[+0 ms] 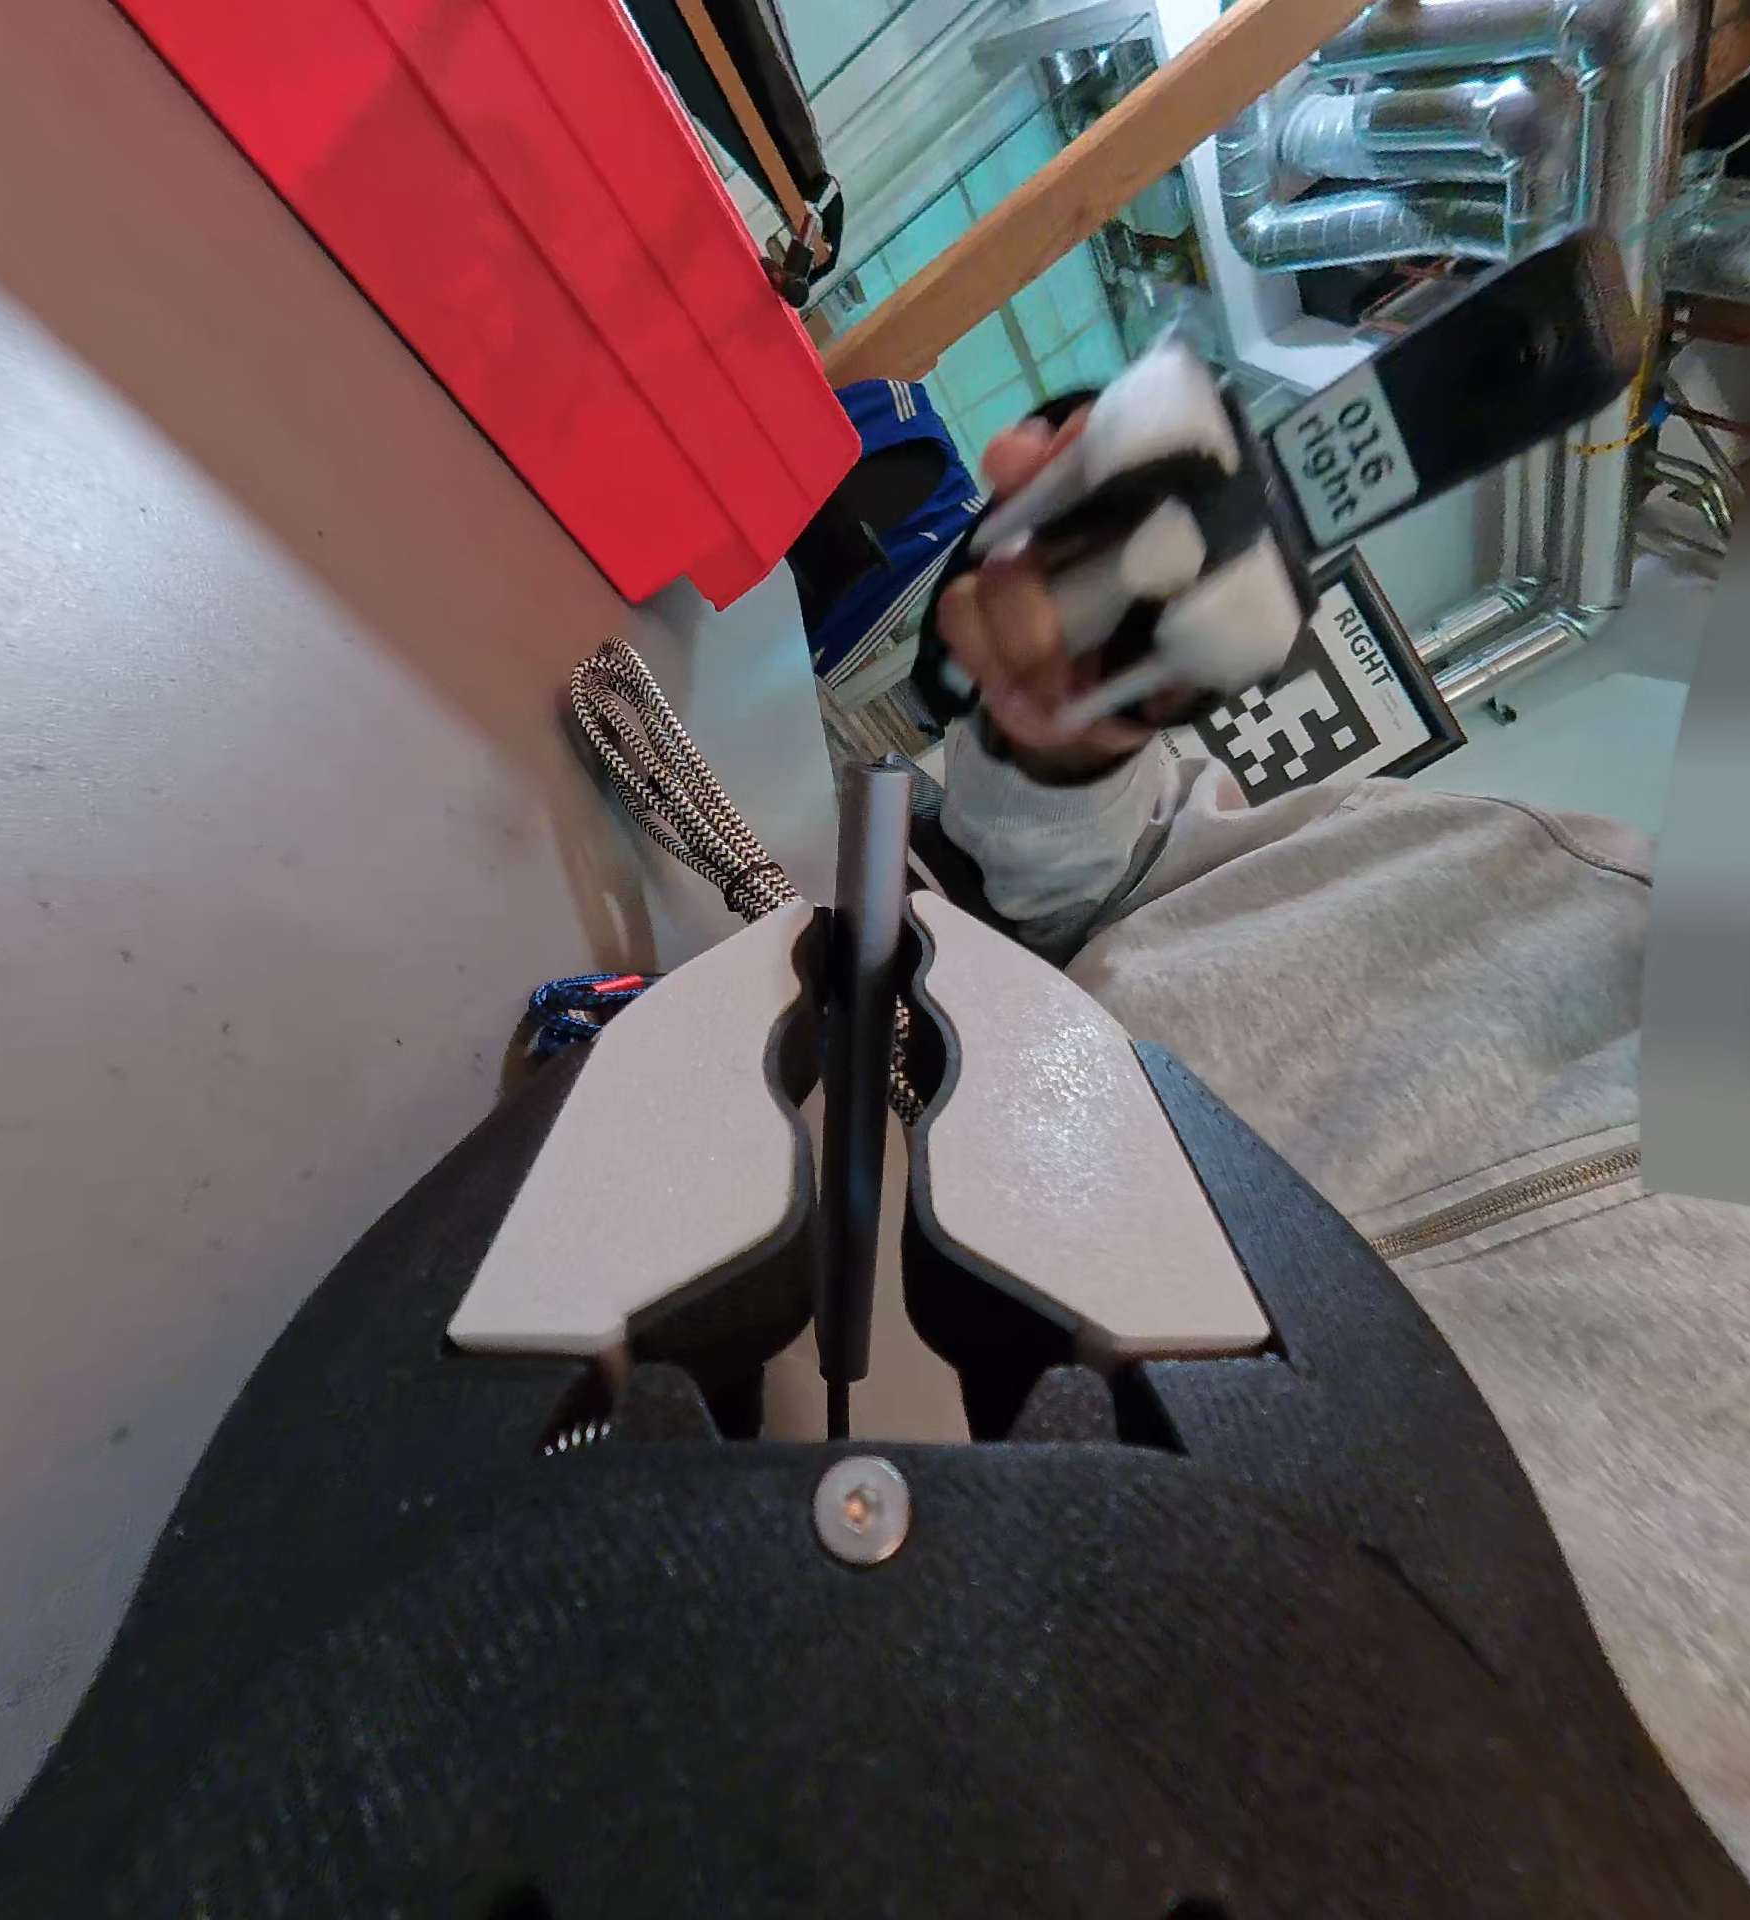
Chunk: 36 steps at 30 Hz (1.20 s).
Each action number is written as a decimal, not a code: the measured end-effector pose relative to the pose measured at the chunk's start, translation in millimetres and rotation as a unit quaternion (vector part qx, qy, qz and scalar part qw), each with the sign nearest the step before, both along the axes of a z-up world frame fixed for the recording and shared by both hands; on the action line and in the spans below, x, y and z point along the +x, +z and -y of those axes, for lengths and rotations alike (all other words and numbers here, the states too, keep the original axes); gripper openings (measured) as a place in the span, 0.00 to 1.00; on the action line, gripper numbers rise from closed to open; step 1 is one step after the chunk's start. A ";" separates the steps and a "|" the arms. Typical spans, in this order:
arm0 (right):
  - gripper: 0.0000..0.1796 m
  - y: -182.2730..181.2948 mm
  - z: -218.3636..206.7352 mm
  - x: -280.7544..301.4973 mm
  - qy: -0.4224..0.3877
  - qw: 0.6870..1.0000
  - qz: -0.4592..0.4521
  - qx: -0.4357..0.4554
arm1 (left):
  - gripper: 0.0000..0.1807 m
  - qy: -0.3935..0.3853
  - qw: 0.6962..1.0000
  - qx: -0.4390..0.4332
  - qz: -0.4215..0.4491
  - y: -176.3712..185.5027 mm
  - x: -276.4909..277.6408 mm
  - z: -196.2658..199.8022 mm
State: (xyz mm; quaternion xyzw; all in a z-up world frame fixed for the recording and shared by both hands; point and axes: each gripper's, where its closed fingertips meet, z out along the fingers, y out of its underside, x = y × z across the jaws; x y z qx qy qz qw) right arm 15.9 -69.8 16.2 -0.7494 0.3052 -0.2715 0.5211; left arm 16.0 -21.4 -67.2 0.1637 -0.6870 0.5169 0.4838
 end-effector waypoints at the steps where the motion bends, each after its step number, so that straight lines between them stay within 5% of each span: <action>1: 0.15 -22.1 -16.4 -0.4 0.014 0.999 -0.031 -0.014 | 0.06 0.001 1.000 0.000 0.001 0.0 0.2 0.0; 4: 0.16 -73.0 -31.0 7.3 0.012 0.993 -0.074 -0.093 | 0.06 0.005 1.000 0.001 0.005 -0.6 0.6 0.3; 10: 0.14 -103.8 -53.8 5.9 0.044 0.984 -0.164 -0.052 | 0.06 0.009 1.000 0.009 0.010 -2.3 1.1 1.9; 13: 0.06 -107.6 -60.6 2.4 0.077 0.977 -0.197 -0.014 | 0.06 0.009 1.000 0.010 0.012 -2.6 1.2 2.0; 22: 0.05 -106.2 -55.6 2.8 0.080 0.980 -0.179 -0.006 | 0.06 0.063 0.997 -0.003 0.037 2.1 14.4 3.2; 25: 0.05 -100.4 -45.2 10.9 0.051 0.984 -0.168 0.022 | 0.19 0.125 0.988 -0.007 0.095 6.0 29.1 2.6; 28: 0.05 -94.1 -33.1 19.0 0.015 0.988 -0.150 0.045 | 0.32 0.142 0.952 0.028 0.271 -0.1 27.6 7.1; 30: 0.05 -89.5 -27.0 22.0 0.000 0.988 -0.143 0.063 | 0.39 0.146 0.902 0.059 0.402 -7.0 28.9 8.3; 33: 0.05 -88.9 -20.5 23.3 -0.014 0.985 -0.149 0.082 | 0.39 0.164 0.829 0.071 0.530 -2.6 34.2 7.9; 36: 0.04 -86.3 -16.4 23.6 -0.025 0.981 -0.156 0.110 | 0.37 0.173 0.788 0.064 0.588 5.4 33.0 8.0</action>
